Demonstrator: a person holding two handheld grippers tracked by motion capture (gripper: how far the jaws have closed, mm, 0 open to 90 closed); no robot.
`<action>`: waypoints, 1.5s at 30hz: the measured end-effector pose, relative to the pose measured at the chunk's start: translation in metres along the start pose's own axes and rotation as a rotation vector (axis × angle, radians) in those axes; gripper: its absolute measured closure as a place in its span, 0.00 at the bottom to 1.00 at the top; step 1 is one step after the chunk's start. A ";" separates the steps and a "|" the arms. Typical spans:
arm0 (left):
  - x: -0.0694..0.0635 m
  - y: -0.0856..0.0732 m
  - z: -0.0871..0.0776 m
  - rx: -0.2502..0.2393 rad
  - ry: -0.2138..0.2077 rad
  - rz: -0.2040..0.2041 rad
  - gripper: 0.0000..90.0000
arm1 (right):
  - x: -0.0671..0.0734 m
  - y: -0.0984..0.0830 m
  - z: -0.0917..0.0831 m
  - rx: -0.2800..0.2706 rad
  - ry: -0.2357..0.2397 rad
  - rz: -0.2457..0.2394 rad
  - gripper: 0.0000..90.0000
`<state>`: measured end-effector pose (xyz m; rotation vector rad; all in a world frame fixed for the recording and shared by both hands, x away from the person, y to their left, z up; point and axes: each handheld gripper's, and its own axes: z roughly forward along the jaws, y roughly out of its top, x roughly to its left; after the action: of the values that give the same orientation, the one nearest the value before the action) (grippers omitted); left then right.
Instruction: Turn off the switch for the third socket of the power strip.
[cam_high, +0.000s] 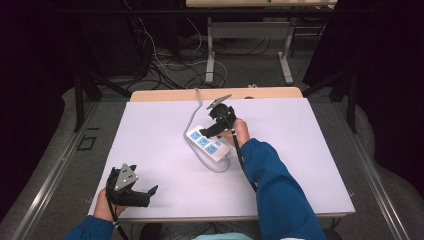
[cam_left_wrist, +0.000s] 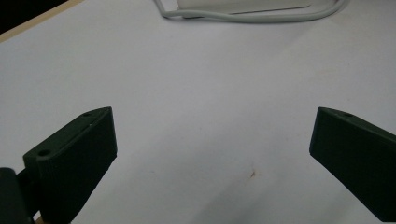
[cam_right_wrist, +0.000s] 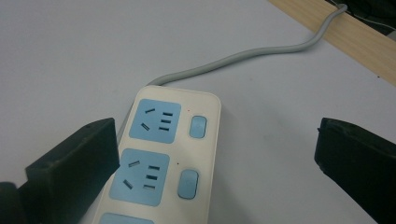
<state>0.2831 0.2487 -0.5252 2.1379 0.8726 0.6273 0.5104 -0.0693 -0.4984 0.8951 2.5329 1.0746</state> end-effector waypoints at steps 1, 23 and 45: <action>0.000 0.000 0.000 0.001 -0.001 0.002 0.01 | 0.000 0.001 0.000 -0.005 0.001 0.001 0.02; 0.000 0.000 0.000 -0.001 0.006 0.004 0.01 | 0.008 0.003 0.011 -0.072 0.011 0.007 1.00; 0.000 0.000 0.000 0.000 0.004 0.002 0.01 | 0.017 0.001 0.037 0.037 -0.040 0.006 1.00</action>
<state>0.2831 0.2482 -0.5256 2.1384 0.8722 0.6334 0.5137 -0.0368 -0.5237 0.9255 2.5265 1.0045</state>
